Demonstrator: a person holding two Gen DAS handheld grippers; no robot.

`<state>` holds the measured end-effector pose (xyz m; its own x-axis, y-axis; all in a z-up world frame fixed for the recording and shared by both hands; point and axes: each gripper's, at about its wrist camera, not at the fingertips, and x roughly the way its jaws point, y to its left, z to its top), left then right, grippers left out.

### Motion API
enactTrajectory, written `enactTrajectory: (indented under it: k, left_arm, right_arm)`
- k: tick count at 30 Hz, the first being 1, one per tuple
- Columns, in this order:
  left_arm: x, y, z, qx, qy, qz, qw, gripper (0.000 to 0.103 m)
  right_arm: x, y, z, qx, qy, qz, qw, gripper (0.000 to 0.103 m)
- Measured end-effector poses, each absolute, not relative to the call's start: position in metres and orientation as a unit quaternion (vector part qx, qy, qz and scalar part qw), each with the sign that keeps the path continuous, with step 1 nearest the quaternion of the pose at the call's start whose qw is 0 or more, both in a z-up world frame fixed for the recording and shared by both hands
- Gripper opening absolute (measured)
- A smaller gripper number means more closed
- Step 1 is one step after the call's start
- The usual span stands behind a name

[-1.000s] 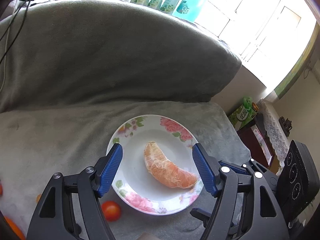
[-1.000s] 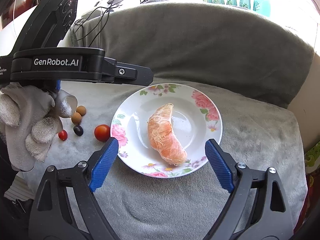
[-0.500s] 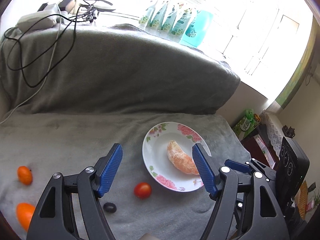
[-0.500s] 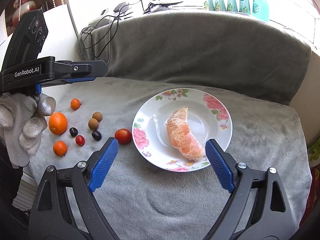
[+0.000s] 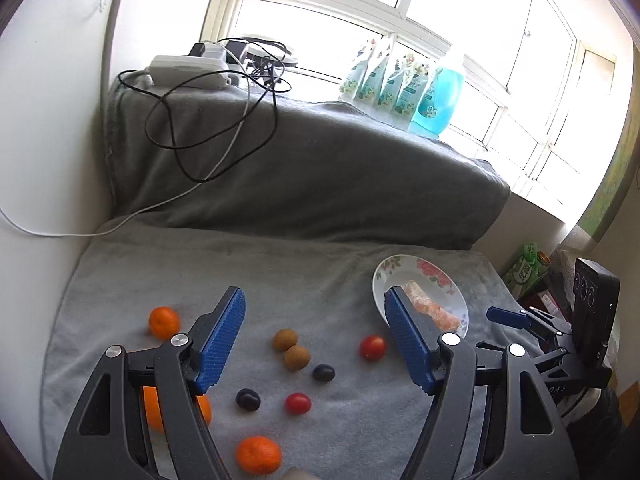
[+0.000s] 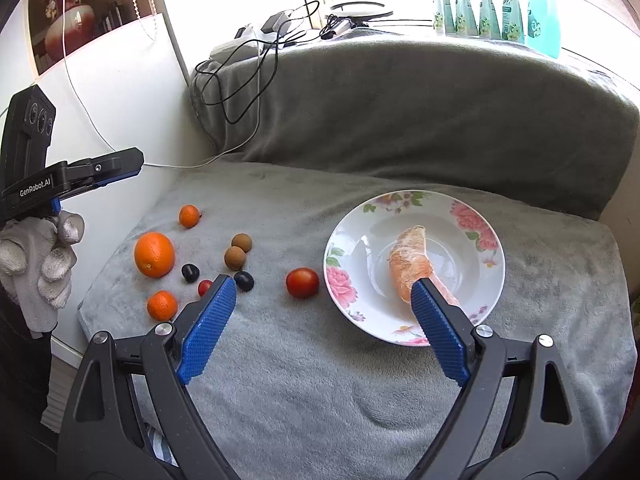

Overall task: Organize fruits
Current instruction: 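Open the right tool and withdraw it from the plate, then move the right tool to the large orange and close on it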

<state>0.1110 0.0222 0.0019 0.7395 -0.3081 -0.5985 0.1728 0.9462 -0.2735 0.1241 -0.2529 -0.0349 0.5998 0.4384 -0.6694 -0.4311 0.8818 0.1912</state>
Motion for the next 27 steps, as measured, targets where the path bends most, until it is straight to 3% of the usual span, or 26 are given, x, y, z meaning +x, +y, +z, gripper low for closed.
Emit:
enactTrajectory:
  k: [27]
  left_arm:
    - [0.043,0.116,-0.064,-0.172,0.360,-0.051,0.916,0.072]
  right_arm:
    - [0.141,-0.136,-0.043,-0.004,0.412,0.344,0.844,0.091]
